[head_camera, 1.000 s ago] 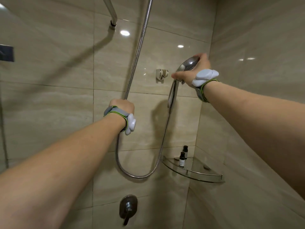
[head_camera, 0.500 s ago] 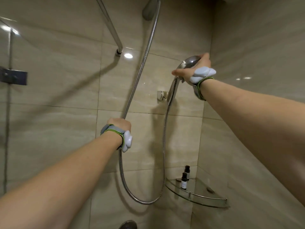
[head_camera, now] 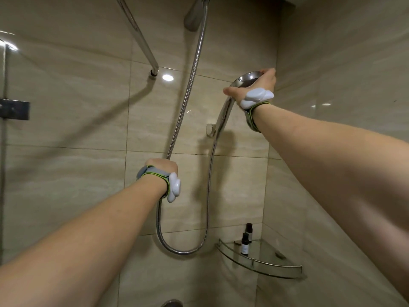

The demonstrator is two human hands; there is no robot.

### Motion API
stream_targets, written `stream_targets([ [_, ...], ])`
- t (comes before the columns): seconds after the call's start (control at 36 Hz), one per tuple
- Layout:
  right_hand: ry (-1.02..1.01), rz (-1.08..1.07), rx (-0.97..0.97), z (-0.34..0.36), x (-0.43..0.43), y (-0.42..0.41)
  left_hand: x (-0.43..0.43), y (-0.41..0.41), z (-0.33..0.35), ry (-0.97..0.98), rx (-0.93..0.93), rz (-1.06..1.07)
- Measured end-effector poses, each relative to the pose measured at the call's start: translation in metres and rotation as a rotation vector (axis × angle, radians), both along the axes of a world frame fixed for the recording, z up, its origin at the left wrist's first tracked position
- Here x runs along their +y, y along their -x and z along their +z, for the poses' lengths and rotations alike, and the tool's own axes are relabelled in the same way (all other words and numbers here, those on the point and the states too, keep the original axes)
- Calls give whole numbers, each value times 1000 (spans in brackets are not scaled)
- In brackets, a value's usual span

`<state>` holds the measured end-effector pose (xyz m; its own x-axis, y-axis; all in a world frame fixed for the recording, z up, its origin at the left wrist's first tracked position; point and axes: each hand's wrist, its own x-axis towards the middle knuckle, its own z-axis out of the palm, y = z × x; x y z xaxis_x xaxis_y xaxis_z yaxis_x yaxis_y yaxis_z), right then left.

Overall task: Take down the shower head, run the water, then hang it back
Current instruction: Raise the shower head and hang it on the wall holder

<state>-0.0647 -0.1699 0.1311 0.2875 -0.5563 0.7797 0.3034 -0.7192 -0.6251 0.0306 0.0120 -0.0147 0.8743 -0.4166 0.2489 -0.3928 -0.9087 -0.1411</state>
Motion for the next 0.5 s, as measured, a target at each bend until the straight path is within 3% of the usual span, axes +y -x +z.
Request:
stream_targets([
  [0.5,0,-31,-127,20,2,-10,-9,-12,-7,8,-70,-62],
])
